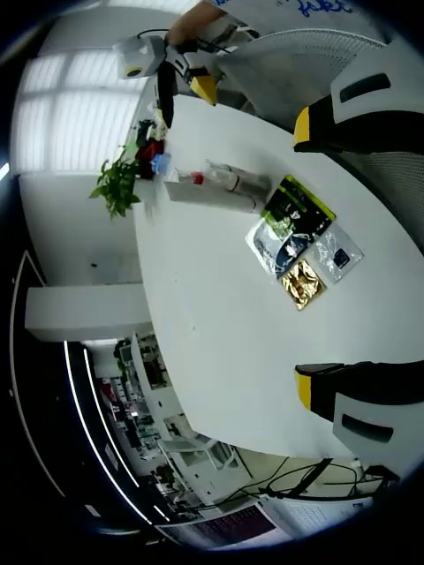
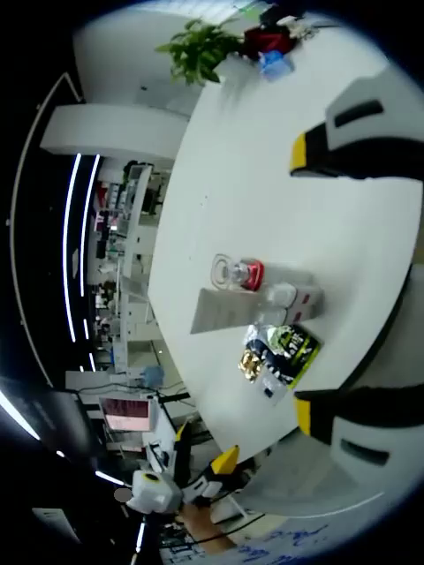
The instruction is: Arrange the skincare products in the storage area until every visible bottle or jar stands upright without overlapping.
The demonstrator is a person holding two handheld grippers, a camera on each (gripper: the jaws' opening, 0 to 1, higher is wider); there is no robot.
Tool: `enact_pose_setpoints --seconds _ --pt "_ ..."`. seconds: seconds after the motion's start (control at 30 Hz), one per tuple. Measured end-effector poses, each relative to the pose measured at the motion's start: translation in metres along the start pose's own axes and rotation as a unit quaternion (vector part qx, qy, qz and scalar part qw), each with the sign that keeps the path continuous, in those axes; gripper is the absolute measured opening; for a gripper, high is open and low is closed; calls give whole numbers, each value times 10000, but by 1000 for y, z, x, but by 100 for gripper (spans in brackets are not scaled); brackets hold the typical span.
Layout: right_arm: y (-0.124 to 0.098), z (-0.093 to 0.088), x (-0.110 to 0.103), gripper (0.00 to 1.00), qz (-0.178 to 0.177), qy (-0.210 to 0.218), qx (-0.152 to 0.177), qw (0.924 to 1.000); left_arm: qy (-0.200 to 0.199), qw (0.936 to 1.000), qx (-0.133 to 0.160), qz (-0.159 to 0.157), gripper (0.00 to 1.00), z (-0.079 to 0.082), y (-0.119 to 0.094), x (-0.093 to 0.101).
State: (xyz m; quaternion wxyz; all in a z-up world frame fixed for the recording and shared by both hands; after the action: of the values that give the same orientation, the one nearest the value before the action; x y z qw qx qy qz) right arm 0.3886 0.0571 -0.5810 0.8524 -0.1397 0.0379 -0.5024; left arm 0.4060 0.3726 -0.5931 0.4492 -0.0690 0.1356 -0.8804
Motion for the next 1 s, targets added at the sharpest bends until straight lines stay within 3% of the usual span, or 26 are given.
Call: enact_pose_setpoints --seconds 0.2,1.0 --pt "-5 -4 2 100 -140 116 2 9998 -36 10000 11 0 97 2 2 0" --pt "2 -4 -1 100 -156 99 -39 9998 -72 9999 91 -15 97 1 0 1"
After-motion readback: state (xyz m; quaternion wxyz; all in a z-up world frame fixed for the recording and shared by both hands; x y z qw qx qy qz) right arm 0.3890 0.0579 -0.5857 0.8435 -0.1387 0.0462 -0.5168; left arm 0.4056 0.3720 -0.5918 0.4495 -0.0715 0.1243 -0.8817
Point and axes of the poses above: the point that each gripper's makers call its tool centre point, and the gripper's own axes: y roughly forward along the fingers, x roughly to its right, z roughly out of its top, the point moved 5 cm from there along -y, roughly backward along the fingers, and after that the axes turned 14 degrees about x, right-handed, at the moved point
